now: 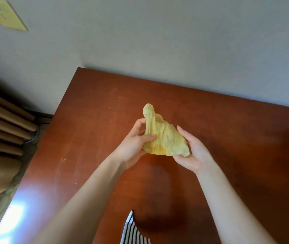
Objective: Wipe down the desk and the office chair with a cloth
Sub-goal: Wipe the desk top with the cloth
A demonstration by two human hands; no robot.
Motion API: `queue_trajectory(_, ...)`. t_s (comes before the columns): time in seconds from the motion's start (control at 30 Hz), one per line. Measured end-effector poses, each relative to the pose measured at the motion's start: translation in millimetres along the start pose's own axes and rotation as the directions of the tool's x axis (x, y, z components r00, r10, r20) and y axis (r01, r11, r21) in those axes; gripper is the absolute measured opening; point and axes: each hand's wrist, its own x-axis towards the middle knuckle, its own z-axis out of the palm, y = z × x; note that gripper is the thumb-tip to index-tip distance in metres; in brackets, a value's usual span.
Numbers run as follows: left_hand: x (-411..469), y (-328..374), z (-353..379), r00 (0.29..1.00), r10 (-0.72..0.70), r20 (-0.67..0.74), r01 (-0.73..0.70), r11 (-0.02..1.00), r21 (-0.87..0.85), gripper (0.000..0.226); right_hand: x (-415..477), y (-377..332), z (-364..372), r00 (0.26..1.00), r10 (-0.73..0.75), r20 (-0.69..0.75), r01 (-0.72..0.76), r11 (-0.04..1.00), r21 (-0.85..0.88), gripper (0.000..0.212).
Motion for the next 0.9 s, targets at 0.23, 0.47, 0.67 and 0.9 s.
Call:
queue_trajectory(0.23, 17, -7, 17, 0.985, -0.134, -0.112, 0.121, 0.986, -0.118, 0.036, 5, -27, -12, 0.943, -0.312, 0.117, 0.333, 0.875, -0.352, 0.056)
queue_trajectory(0.47, 65, -19, 54, 0.986, -0.072, -0.153, 0.054, 0.992, -0.117, 0.044, 15, -80, -29, 0.9, -0.393, 0.192, 0.436, 0.779, -0.451, 0.054)
queue_trajectory(0.67, 58, -14, 40, 0.993, -0.022, -0.116, 0.015, 0.998, -0.059, 0.043, 15, -71, -23, 0.912, -0.36, 0.196, 0.409, 0.769, -0.492, 0.061)
queue_trajectory(0.9, -21, 4, -21, 0.99, 0.079, -0.12, -0.076, 0.997, 0.033, 0.045, 6, 9, 17, 0.988, -0.084, 0.129, 0.11, 0.971, -0.214, 0.047)
